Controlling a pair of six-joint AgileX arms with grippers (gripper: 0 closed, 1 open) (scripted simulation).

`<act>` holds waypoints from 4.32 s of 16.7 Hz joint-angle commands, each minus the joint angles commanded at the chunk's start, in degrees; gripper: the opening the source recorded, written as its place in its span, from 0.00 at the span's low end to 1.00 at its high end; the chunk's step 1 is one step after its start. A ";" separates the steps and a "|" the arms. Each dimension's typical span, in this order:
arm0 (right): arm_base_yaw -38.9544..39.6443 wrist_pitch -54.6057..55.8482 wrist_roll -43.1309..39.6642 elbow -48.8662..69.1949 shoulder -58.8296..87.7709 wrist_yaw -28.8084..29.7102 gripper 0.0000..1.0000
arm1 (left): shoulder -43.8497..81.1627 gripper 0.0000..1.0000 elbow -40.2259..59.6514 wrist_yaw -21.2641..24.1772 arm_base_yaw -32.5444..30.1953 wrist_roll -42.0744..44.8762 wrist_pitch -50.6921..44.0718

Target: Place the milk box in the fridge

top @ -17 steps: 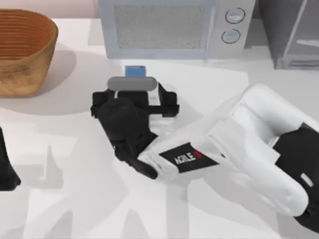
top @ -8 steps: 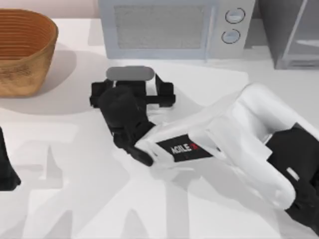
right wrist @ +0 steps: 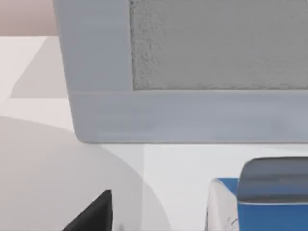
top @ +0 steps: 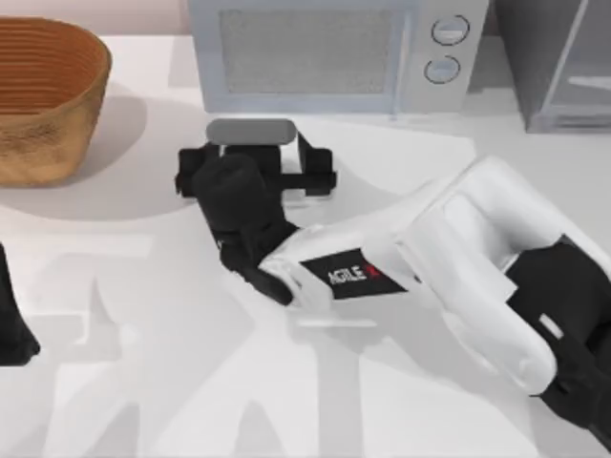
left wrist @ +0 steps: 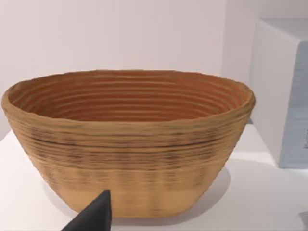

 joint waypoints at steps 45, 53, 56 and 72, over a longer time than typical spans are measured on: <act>-0.81 -22.61 -0.40 -3.07 -25.19 -3.13 0.00 | 0.00 1.00 0.00 0.00 0.00 0.00 0.00; -13.34 -26.46 -4.04 -32.58 -64.59 -16.14 0.00 | 0.00 1.00 0.00 0.00 0.00 0.00 0.00; -20.25 -28.08 -5.77 -47.18 -84.47 -22.20 0.00 | 0.00 1.00 0.00 0.00 0.00 0.00 0.00; -46.38 -35.49 -12.88 -102.57 -155.22 -47.34 0.00 | 0.00 1.00 0.00 0.00 0.00 0.00 0.00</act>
